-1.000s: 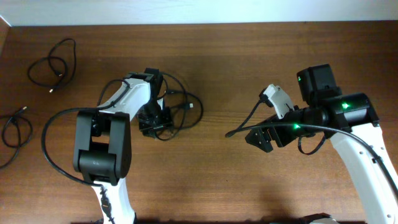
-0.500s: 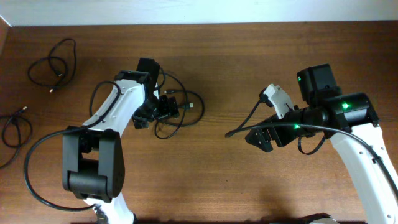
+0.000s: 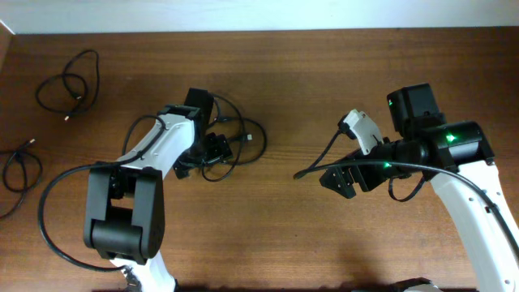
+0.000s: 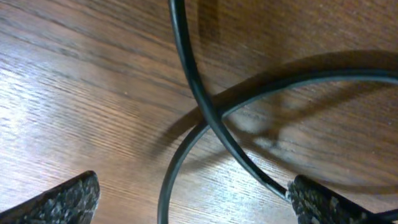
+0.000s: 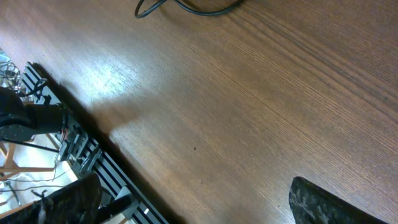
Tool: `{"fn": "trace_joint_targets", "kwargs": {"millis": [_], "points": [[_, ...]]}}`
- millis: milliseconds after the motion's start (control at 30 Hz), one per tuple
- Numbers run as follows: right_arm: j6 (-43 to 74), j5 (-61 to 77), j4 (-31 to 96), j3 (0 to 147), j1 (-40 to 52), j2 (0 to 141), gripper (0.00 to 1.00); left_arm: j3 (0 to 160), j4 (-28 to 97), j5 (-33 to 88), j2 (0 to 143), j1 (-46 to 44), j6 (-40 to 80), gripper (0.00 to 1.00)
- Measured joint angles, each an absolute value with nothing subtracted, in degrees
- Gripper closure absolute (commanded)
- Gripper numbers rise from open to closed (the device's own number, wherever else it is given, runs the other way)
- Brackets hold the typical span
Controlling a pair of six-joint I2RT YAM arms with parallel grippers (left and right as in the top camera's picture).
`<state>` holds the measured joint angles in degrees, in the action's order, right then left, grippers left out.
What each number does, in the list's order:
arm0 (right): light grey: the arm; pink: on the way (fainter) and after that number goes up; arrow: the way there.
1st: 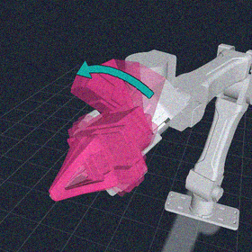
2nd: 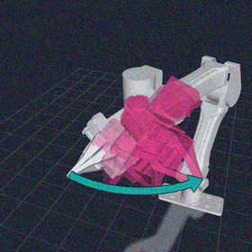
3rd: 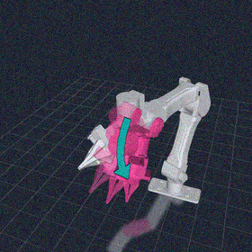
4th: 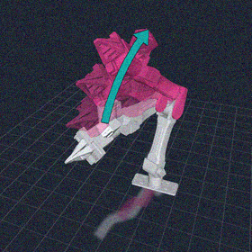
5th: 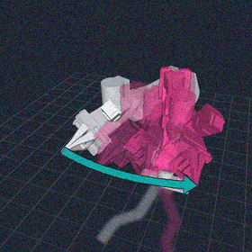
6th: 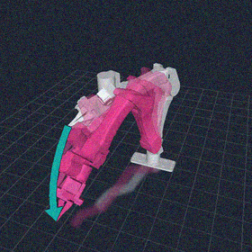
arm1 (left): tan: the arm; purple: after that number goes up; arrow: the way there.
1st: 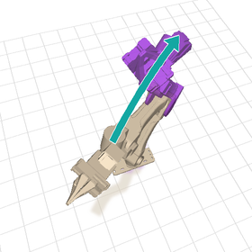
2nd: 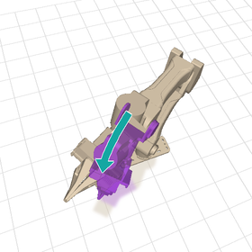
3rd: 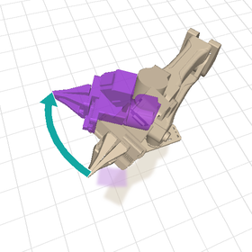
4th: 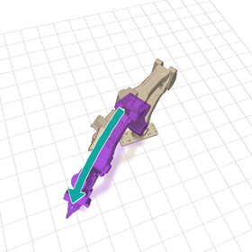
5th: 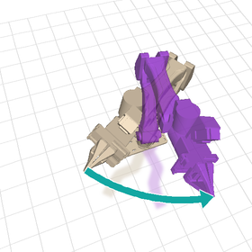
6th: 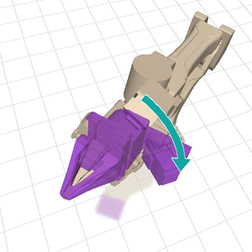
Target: Untangle cables
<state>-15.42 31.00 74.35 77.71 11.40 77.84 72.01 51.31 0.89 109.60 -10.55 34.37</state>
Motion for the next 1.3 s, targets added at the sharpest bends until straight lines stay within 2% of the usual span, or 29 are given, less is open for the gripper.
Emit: {"fn": "trace_joint_targets", "kwargs": {"millis": [467,500,533,567,600,667,700,1100,1300], "points": [[-15.4,31.0,74.3,77.7,11.4,77.8,0.05,67.8,48.4,0.9,109.6,-10.5,35.9,0.0],[-15.4,31.0,74.3,77.7,11.4,77.8,0.05,67.3,48.3,0.6,109.4,-10.5,35.9,0.05],[-15.4,31.0,74.3,77.7,11.4,77.8,0.05,67.0,48.1,0.6,109.2,-10.5,36.0,0.14],[-15.4,31.0,74.3,77.7,11.4,77.8,0.05,66.6,48.0,0.5,108.9,-10.5,36.0,0.43],[-15.4,31.0,74.3,77.7,11.4,77.8,0.05,66.3,47.9,0.6,108.7,-10.5,36.1,0.67],[-15.4,31.0,74.3,77.7,11.4,77.8,0.05,65.8,47.9,0.6,108.4,-10.5,36.4,0.92],[-15.4,31.0,74.3,77.7,11.4,77.8,0.05,65.7,47.9,0.6,108.3,-10.5,36.5,1.0],[-15.4,31.0,74.4,77.7,11.4,77.8,0.05,65.7,47.7,1.5,108.2,-9.9,37.2,1.0],[-15.4,31.0,74.4,77.7,11.4,77.8,0.05,65.6,48.8,1.9,108.2,-2.0,40.7,1.0]]}}
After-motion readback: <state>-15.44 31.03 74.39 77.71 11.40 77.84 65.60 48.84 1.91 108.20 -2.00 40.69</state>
